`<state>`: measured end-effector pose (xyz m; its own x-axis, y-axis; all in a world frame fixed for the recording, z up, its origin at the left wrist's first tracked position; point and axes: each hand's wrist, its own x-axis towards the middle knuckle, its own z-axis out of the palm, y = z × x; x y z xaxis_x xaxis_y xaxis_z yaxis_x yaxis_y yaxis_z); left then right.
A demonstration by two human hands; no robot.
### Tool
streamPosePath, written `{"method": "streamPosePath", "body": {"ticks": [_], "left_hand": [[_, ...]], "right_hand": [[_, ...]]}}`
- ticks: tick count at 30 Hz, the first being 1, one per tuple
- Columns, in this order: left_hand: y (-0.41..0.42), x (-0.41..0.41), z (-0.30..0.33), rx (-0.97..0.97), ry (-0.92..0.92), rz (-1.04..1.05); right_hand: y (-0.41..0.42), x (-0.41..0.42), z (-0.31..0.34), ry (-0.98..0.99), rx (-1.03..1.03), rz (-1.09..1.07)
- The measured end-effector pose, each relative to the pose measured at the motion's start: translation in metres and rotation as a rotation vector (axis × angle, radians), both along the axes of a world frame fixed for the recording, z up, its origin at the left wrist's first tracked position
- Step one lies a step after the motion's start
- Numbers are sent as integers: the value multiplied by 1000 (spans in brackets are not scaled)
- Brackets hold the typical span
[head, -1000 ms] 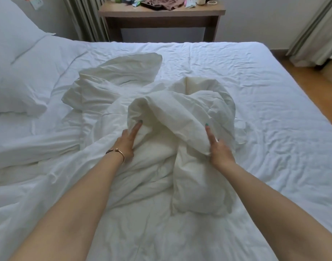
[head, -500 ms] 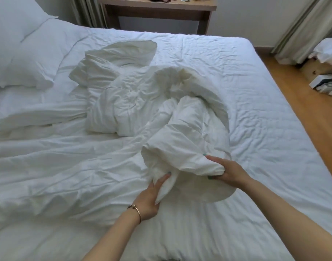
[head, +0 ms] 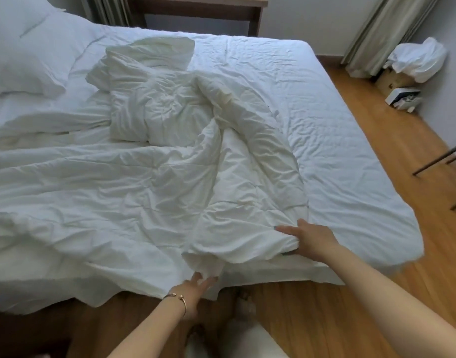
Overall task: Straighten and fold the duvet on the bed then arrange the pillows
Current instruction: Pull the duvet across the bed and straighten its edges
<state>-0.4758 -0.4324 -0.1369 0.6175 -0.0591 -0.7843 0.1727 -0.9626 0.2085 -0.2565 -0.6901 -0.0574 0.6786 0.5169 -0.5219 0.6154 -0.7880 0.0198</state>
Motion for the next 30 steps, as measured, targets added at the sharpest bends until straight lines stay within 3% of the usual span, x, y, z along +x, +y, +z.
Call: {"method": "streamPosePath", "body": {"ticks": [3,6,8,10,12,14,16,18,22,26,28,30], "left_hand": [[-21,7,11,20,-128,-32],[-55,38,18,0,-692,104],[-83,69,14,55,-910,154],[-111,105,15,105,-717,266],[-134,131,2,96,-323,442],[-146,139,-22,-84,-17,646],[-160,127,-35,-237,117,821],[-175,122,-37,-165,84,847],[-192,173,-9,73,-283,647],[-200,254,-1,-123,-576,450],[-201,288,-8,-144,-573,413],[-194,317,-28,-94,-364,498]], "right_hand": [[-25,-1,-10,69,96,-55],[-47,3,-27,201,194,-115],[-62,8,-42,276,251,-160],[-79,16,-57,365,292,-209],[-98,25,-71,452,332,-280],[-118,34,-80,499,361,-366],[-136,40,-87,505,384,-440],[-147,47,-91,492,431,-515],[-139,65,-100,520,458,-643],[-116,75,-110,761,662,-1023],[-104,73,-118,940,765,-1254],[-88,68,-137,1022,825,-1447]]}}
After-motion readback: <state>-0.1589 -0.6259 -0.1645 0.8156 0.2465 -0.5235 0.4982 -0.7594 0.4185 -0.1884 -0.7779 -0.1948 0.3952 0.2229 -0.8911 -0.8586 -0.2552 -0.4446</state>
